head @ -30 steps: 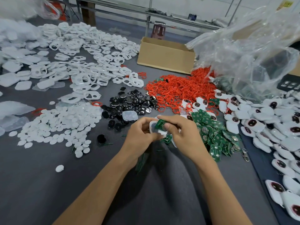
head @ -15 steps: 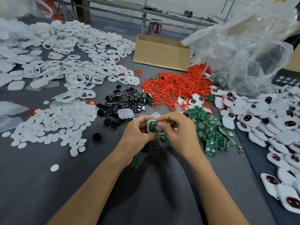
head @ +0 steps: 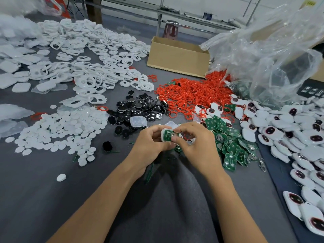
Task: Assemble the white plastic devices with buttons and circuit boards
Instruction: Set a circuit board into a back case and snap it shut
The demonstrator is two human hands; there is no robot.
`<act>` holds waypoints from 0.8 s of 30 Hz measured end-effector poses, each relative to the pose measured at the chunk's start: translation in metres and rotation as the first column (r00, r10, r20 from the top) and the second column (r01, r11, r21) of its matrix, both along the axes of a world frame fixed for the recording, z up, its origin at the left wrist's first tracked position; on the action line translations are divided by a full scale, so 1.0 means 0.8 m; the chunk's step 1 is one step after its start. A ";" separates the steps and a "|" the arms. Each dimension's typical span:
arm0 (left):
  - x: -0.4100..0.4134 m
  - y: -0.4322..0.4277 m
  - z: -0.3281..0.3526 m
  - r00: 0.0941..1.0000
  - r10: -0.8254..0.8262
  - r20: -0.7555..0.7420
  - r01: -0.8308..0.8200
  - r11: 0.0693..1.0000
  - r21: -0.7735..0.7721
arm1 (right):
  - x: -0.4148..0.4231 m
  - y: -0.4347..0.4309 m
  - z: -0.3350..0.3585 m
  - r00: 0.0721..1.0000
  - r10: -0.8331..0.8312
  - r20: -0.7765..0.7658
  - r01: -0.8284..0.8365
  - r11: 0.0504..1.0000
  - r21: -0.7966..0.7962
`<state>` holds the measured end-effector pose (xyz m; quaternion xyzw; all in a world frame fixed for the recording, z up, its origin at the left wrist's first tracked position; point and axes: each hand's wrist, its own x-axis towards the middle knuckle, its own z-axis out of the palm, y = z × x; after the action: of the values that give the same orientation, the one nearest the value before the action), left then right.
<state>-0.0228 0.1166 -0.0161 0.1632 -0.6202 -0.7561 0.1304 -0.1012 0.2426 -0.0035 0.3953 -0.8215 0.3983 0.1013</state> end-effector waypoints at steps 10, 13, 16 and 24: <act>0.001 0.000 0.001 1.000 -0.001 0.009 0.001 1.000 -0.020 | 0.000 -0.002 -0.005 0.997 0.017 -0.079 -0.015 1.000 0.026; 0.002 0.001 0.003 1.000 0.005 0.012 -0.005 1.000 -0.017 | 0.001 -0.002 -0.004 0.998 0.017 -0.065 -0.017 1.000 0.005; 0.003 0.000 0.003 1.000 -0.003 -0.003 0.003 1.000 -0.004 | 0.001 -0.001 -0.004 0.999 0.012 -0.043 -0.011 0.999 0.031; 0.002 0.000 0.003 1.000 -0.004 0.004 0.004 1.000 0.003 | 0.003 0.001 -0.002 0.994 -0.008 -0.112 0.015 0.998 0.066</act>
<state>-0.0213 0.1165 -0.0141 0.1635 -0.6198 -0.7569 0.1274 -0.0987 0.2432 -0.0048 0.4154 -0.8297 0.3473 0.1361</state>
